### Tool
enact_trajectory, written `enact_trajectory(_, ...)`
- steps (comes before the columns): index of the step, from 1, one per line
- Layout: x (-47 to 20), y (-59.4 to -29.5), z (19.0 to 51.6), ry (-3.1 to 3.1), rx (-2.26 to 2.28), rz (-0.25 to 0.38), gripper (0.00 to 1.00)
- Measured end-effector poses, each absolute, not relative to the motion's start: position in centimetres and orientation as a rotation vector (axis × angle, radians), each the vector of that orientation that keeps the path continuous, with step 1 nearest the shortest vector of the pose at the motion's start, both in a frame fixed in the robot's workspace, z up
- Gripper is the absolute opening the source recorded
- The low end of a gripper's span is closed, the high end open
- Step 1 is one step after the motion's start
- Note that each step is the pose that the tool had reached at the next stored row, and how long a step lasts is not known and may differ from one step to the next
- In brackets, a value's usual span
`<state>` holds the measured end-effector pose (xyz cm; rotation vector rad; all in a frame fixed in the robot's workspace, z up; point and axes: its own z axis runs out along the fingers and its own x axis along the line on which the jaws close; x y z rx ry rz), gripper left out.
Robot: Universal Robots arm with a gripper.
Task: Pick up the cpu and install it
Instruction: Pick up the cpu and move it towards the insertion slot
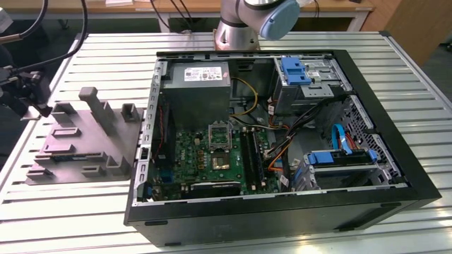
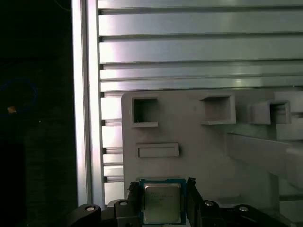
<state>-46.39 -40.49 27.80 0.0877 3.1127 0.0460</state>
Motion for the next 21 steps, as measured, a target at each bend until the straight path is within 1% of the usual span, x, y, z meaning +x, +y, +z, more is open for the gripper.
enact_trajectory(13,-46.4,-40.5,30.4,3.113,0.088,0.046,0.47)
enact_trajectory(21,-46.4,-40.5,33.0,3.113,0.088,0.046,0.47)
